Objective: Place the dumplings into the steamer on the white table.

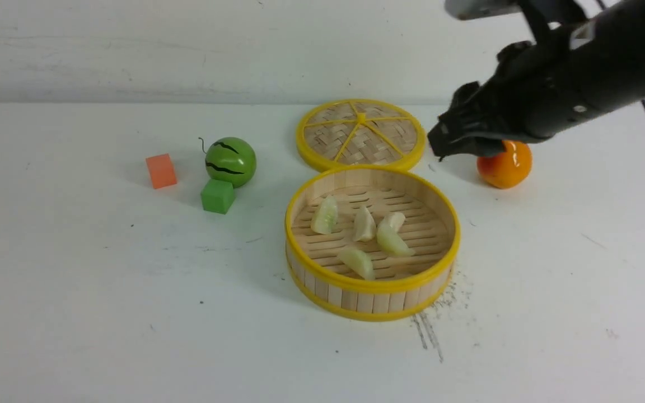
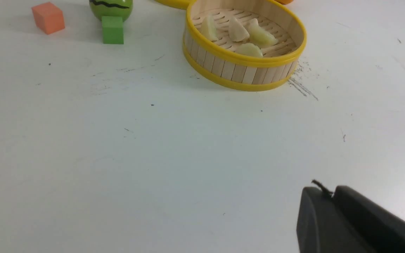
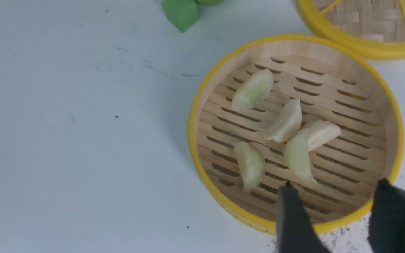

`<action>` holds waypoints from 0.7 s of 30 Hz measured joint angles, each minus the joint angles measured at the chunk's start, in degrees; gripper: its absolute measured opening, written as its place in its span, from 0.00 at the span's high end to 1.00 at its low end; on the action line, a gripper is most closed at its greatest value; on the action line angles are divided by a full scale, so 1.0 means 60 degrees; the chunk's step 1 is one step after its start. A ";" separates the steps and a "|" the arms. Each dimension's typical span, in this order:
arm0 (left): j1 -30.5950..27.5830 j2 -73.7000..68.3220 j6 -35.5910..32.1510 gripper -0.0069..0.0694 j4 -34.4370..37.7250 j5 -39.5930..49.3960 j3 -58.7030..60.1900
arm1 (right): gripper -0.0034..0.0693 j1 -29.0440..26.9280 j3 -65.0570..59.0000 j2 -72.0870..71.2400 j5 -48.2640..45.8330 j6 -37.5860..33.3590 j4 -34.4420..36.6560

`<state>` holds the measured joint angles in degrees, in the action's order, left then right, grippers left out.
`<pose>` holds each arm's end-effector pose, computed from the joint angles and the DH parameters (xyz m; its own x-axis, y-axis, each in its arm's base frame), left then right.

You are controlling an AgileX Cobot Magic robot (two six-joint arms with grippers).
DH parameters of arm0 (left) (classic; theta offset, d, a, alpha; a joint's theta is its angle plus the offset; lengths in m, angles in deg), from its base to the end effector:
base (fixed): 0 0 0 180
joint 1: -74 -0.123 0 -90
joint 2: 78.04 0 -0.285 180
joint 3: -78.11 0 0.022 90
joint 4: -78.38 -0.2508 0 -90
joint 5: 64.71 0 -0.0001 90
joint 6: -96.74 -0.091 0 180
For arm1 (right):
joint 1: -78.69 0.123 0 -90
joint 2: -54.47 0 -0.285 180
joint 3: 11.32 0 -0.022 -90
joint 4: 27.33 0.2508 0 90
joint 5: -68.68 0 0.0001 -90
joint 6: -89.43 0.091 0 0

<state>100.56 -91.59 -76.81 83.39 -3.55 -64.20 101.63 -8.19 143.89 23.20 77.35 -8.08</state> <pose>-0.0133 -0.0011 0.3294 -0.4140 0.0350 -0.9096 0.4507 0.8761 -0.1714 0.2804 0.1419 0.3891 -0.6091 -0.2269 -0.7599 -0.5268 0.8320 0.1738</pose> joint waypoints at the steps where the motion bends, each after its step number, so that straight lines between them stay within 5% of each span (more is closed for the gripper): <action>1: 0.0000 0.0000 0.0010 0.85 0.0000 0.0000 0.0000 | 0.64 0.0000 -0.0439 -0.0477 0.0205 -0.0178 0.0128; 8: 0.0000 0.0000 0.0011 0.84 -0.0004 -0.0008 0.0011 | 0.95 0.0000 -0.3767 -0.3705 0.2248 -0.1075 0.1124; 21: 0.0000 0.0000 0.0011 0.82 -0.0032 -0.0019 0.0011 | 0.98 0.0000 -0.5795 -0.7543 0.3052 -0.1861 0.1397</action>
<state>100.56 -91.59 -76.75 83.20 -3.67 -64.13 101.63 -42.96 98.63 41.52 66.18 0.30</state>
